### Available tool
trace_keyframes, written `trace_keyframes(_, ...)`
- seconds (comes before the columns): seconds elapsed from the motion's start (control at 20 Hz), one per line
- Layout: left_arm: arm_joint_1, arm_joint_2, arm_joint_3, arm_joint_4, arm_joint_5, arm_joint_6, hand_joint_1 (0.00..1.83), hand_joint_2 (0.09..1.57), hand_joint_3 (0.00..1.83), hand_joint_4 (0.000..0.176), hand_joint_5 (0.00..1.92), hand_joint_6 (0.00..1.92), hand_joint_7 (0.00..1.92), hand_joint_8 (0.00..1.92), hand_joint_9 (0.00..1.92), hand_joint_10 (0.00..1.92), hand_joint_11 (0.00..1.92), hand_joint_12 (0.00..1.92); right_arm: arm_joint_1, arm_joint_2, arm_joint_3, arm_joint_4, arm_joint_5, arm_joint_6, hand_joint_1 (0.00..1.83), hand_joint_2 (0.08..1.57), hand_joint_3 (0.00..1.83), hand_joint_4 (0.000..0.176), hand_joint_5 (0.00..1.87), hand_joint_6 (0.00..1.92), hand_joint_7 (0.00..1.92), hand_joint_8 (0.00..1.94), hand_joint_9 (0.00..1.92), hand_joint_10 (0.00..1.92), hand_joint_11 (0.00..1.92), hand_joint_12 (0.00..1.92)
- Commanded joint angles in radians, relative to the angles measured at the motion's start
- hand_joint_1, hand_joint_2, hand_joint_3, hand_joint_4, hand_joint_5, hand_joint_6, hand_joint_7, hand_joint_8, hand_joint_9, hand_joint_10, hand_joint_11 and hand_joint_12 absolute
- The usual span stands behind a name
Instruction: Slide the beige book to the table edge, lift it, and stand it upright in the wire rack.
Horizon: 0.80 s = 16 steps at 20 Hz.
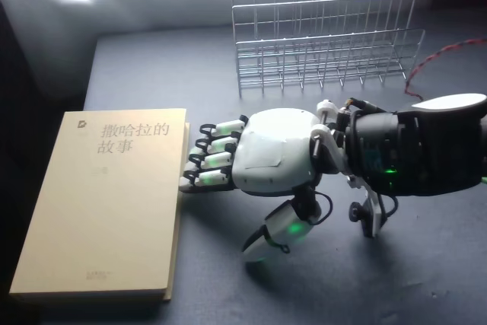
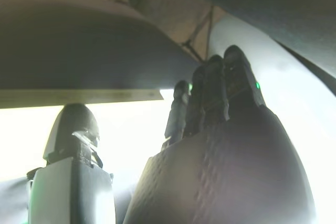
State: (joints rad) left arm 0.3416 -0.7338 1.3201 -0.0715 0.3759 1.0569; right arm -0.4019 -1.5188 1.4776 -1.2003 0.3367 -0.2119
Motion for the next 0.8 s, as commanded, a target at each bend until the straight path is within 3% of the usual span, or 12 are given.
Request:
trace_keyframes(0.0, -0.002, 0.008, 0.008, 0.009, -0.068, -0.002, 0.51, 1.15, 0.01, 0.050, 0.00, 0.00, 0.02, 0.00, 0.00, 0.00, 0.00, 0.00, 0.010, -0.004, 0.004, 0.027, 0.041, -0.006, 0.28, 1.07, 0.00, 0.000, 0.10, 0.00, 0.12, 0.00, 0.13, 0.01, 0.00, 0.33)
trace_keyframes(0.3, 0.014, 0.007, 0.006, 0.008, -0.080, -0.025, 0.52, 1.15, 0.01, 0.043, 0.01, 0.00, 0.03, 0.00, 0.00, 0.00, 0.00, 0.00, 0.023, -0.021, 0.005, 0.028, 0.040, 0.030, 0.31, 1.07, 0.00, 0.000, 0.11, 0.01, 0.13, 0.01, 0.11, 0.01, 0.00, 0.29)
trace_keyframes(0.5, 0.030, 0.007, 0.007, 0.008, -0.097, -0.047, 0.55, 1.14, 0.00, 0.051, 0.02, 0.01, 0.04, 0.01, 0.01, 0.00, 0.00, 0.00, 0.025, -0.024, 0.002, 0.028, 0.040, 0.049, 0.30, 1.08, 0.00, 0.000, 0.09, 0.00, 0.12, 0.00, 0.09, 0.00, 0.00, 0.26)
trace_keyframes(0.75, 0.035, 0.006, 0.010, 0.008, -0.101, -0.048, 0.52, 1.15, 0.00, 0.049, 0.02, 0.00, 0.03, 0.00, 0.01, 0.00, 0.00, 0.00, 0.022, -0.024, -0.013, 0.028, 0.038, 0.049, 0.27, 1.09, 0.00, 0.000, 0.12, 0.01, 0.16, 0.01, 0.12, 0.01, 0.00, 0.29)
